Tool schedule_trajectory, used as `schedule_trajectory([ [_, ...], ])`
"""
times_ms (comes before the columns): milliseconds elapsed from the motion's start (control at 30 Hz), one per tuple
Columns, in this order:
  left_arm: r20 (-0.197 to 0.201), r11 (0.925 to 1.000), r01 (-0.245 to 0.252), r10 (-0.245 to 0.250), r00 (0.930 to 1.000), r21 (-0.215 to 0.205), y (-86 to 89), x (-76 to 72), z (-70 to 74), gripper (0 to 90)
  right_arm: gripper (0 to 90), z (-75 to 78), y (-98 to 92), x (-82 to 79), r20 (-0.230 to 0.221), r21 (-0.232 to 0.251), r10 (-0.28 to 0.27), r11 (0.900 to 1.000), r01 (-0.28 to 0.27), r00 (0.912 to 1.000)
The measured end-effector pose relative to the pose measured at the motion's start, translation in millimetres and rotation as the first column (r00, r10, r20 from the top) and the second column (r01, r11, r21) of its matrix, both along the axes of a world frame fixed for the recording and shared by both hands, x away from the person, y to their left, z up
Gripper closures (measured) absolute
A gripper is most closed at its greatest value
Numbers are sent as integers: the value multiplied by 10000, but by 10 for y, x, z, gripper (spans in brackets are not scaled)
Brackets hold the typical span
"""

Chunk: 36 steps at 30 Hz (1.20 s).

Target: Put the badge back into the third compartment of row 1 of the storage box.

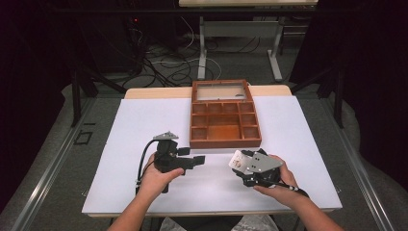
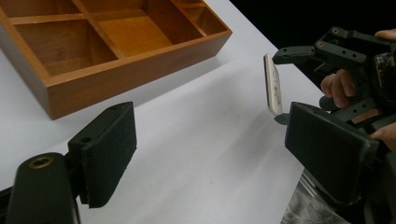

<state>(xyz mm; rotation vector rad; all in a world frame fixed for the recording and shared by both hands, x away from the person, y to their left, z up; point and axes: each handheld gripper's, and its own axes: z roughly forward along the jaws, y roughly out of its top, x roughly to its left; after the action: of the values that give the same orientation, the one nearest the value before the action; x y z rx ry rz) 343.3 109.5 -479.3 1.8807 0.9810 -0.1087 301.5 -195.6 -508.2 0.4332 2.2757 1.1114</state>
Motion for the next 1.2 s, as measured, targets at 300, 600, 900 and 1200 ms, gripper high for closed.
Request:
schedule_trajectory([
  [300, -12, 9977, 578, -578, 9983, 361, -287, 16, 9, 276, 325, -2, -1, -3, 32, -20, 35, 10000, -35, 10000],
  [600, -179, 9964, 822, -818, 9965, 230, -426, 54, -33, 324, 325, -32, -14, 1, -25, -135, 26, 9999, -26, 10000],
  [900, -672, 9933, 1124, -1141, 9912, -282, -554, 113, -83, 385, 325, -70, -1, 18, -188, -194, -32, 9998, 28, 9998],
  [1200, -1099, 9904, 1355, -1379, 9843, -288, -673, 147, -71, 475, 325, -64, 12, -38, -34, -179, 97, 9998, -98, 9999],
])
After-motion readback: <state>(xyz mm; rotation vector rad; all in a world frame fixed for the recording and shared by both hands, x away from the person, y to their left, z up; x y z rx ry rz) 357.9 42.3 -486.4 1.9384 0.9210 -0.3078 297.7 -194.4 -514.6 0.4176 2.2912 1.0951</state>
